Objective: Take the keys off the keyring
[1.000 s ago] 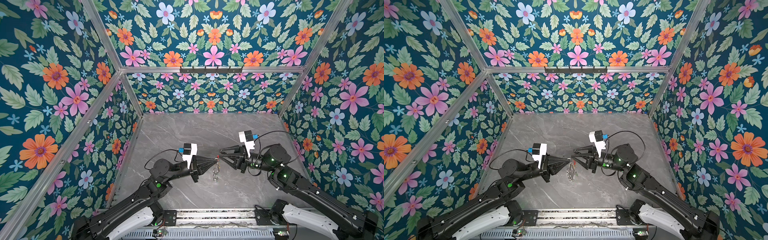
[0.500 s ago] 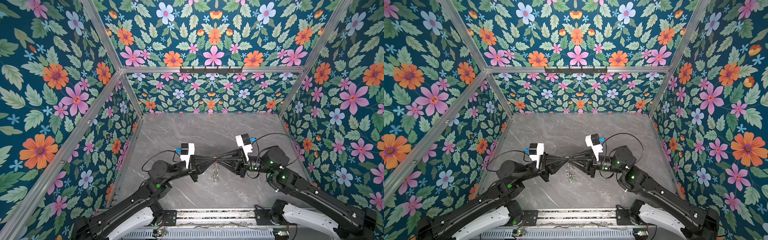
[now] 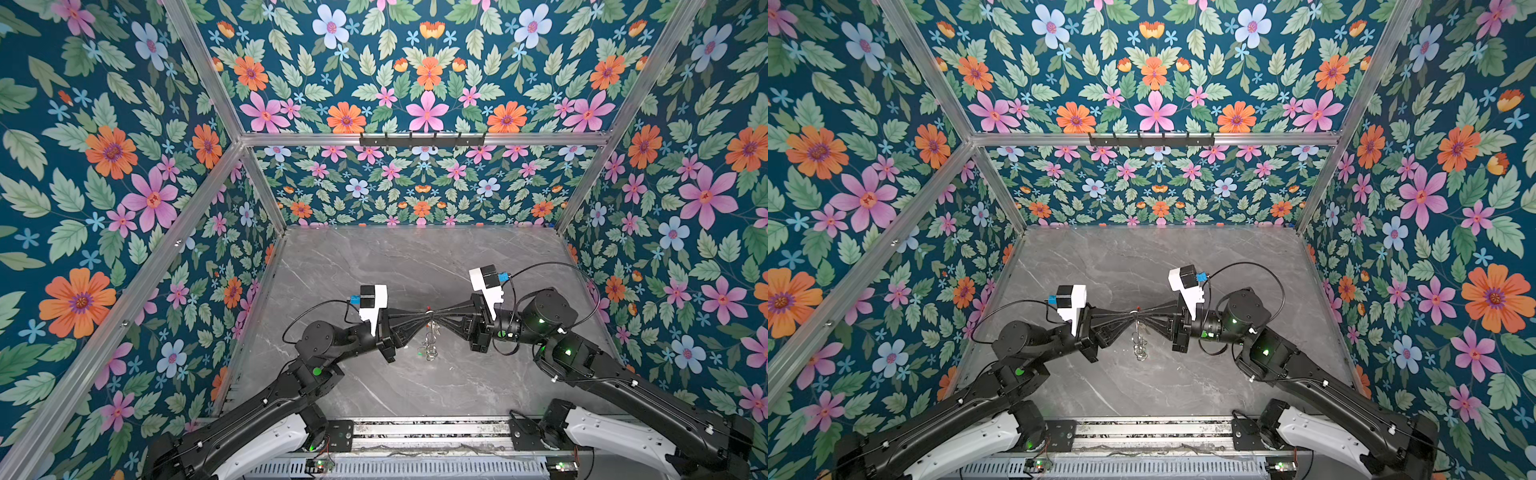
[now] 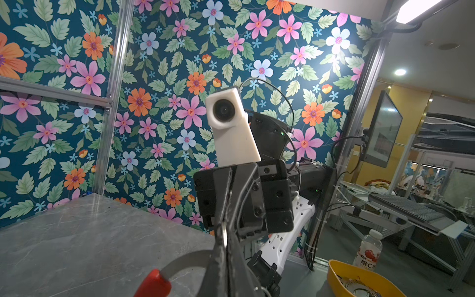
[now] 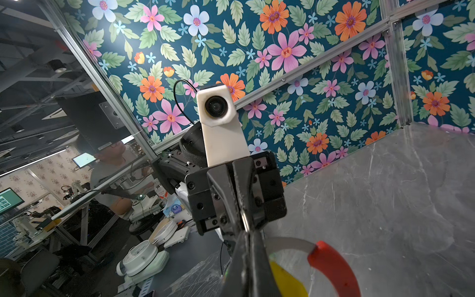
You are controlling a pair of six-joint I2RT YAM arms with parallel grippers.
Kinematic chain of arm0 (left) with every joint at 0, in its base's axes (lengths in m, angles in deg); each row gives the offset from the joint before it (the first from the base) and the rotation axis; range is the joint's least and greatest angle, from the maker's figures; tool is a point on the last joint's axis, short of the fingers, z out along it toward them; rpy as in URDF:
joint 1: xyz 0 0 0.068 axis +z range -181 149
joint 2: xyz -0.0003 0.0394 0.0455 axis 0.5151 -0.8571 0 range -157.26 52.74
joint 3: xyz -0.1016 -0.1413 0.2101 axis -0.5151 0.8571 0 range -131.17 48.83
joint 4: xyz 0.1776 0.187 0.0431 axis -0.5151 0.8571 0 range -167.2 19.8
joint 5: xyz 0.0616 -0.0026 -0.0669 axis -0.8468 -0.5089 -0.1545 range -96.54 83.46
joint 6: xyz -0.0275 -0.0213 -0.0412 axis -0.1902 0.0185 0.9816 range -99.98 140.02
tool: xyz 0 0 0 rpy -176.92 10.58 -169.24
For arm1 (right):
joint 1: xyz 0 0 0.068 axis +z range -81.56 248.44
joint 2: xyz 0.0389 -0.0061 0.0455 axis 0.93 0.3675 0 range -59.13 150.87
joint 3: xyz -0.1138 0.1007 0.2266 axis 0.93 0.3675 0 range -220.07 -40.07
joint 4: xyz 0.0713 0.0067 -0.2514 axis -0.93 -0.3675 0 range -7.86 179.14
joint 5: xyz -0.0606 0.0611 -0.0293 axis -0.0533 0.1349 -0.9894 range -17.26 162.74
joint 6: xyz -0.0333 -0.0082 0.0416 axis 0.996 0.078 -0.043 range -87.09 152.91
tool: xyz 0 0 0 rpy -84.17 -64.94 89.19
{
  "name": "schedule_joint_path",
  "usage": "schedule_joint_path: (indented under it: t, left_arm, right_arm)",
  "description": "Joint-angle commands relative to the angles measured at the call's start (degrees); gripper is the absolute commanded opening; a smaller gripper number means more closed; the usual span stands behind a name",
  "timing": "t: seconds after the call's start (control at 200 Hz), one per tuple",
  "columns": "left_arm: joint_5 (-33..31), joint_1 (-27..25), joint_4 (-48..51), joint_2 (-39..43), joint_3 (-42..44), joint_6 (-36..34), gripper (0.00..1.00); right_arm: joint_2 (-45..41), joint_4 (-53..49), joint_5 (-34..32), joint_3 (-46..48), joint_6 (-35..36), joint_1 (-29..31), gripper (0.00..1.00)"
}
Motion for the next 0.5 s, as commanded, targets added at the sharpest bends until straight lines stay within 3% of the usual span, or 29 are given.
schedule_joint_path:
  t: [0.0,0.18,0.495]
  left_arm:
    - [-1.2,0.0,3.3,1.9,-0.7,-1.3,0.32]
    - [-2.7,0.0,14.4,4.9,-3.1,-4.3,0.40]
    - [-0.8,0.0,32.0,1.7,-11.4,-7.4,0.34]
  right_arm:
    - [-0.5,-8.3,-1.4,-2.8,4.5,0.0,0.00]
    - [1.7,-26.6,-4.0,-10.7,12.9,0.0,0.00]
    - [5.2,-40.5,-6.5,-18.4,21.2,0.1,0.00]
